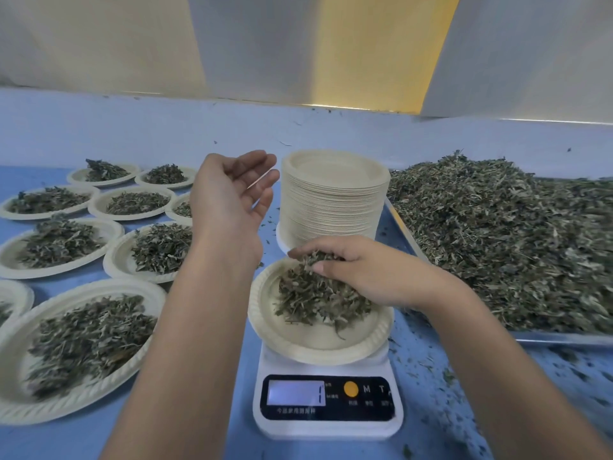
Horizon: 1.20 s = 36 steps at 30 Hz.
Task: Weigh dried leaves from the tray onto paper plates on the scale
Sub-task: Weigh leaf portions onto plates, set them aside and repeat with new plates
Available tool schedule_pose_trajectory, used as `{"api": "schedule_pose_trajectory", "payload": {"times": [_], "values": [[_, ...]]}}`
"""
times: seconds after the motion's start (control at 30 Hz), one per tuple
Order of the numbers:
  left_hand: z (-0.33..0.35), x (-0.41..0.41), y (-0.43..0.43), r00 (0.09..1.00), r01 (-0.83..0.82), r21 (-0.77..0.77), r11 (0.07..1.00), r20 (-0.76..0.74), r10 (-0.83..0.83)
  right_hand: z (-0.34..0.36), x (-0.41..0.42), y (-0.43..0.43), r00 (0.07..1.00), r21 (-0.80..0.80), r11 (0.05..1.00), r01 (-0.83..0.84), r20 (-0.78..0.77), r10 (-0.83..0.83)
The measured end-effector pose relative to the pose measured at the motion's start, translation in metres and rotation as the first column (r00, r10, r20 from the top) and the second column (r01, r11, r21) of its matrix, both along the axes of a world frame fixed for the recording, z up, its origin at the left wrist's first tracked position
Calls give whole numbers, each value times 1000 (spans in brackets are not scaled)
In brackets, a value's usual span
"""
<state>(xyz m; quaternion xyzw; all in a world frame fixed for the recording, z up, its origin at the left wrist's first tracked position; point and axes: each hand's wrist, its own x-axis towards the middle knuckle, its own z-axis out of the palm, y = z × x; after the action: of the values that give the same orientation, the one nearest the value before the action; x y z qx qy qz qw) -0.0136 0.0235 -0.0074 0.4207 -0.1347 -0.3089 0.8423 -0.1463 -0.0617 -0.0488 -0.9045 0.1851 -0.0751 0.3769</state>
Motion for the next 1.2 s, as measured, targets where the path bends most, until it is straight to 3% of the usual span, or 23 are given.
{"api": "schedule_pose_trajectory", "payload": {"times": [0.17,0.27,0.33,0.4,0.5,0.67,0.8,0.9,1.03,1.1,1.2], "values": [[-3,0,-3,1000,8,23,1000,-21,-8,3,0,-4,958,122,989,78,265,-108],[-6,-2,-6,998,29,38,999,-54,-27,1,4,-8,871,337,939,76,436,-227],[-8,-4,-9,994,66,59,996,-89,-60,-1,9,-9,800,522,853,2,512,-315],[-12,-6,-13,986,123,104,987,-129,-109,-3,13,-9,730,676,731,-100,549,-408],[-18,-11,-19,944,267,121,956,-232,-234,-3,17,-8,647,780,590,-209,563,-514],[-22,-24,-26,902,381,110,918,-264,-343,1,19,-2,574,808,526,-266,571,-587],[-23,-35,-30,879,420,114,900,-297,-372,2,20,1,523,799,534,-278,592,-613],[-22,-43,-28,820,485,45,873,-370,-436,0,22,2,491,752,629,-197,631,-600],[-20,-46,-24,799,543,32,839,-329,-504,-4,26,8,537,467,867,171,694,-480],[-20,-43,-22,804,558,56,828,-284,-523,-6,26,10,565,306,915,265,720,-404],[-17,-36,-17,807,579,78,811,-199,-557,-8,25,8,593,246,923,297,709,-380]]}}
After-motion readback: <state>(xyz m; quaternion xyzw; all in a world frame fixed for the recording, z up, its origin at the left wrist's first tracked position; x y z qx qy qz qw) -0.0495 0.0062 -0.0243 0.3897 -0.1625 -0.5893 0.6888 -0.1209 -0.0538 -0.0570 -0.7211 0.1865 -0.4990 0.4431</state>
